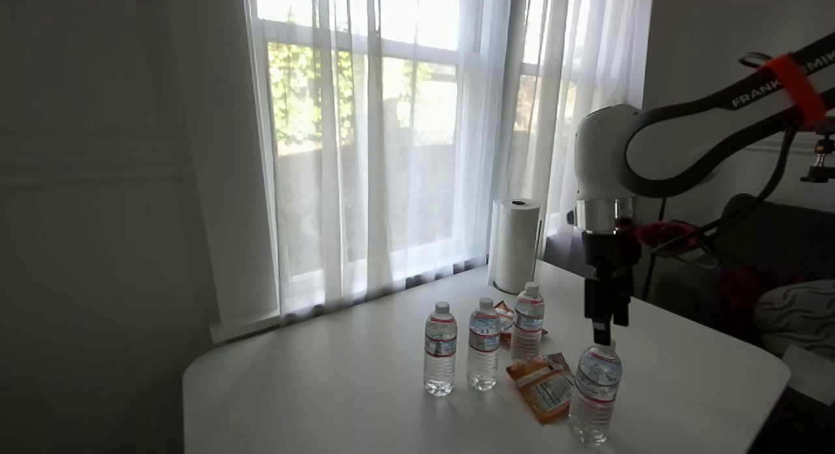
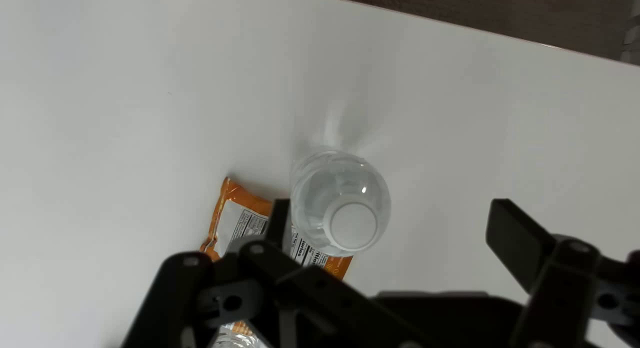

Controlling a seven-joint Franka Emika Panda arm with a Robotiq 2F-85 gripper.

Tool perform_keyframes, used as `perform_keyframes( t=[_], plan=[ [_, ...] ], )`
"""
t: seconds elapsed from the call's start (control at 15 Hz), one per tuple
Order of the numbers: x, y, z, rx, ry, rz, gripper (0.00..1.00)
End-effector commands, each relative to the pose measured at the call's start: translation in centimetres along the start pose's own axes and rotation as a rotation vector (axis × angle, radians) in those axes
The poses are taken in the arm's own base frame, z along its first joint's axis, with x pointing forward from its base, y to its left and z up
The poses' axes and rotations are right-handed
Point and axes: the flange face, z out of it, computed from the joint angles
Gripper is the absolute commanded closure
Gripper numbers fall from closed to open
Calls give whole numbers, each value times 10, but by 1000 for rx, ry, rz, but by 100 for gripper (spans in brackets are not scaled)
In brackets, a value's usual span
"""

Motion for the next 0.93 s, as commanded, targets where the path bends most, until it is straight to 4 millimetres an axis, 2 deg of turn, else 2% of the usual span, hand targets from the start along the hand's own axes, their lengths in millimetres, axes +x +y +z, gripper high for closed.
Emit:
perform_keyframes(
  t=[0.0, 0.27, 0.47, 0.53, 0.6, 0.67, 0.87],
  plan=[
    [-6, -4, 9, -22, 26, -41, 0],
    [-7, -5, 16, -58, 32, -66, 1],
    [-6, -5, 19, -73, 44, -78, 10],
    [-6, -5, 19, -76, 47, -81, 18],
    [-6, -5, 20, -78, 53, -83, 36],
    [-5, -5, 21, -82, 59, -85, 45],
    [-5, -5, 23, -93, 64, -94, 66]
  ],
)
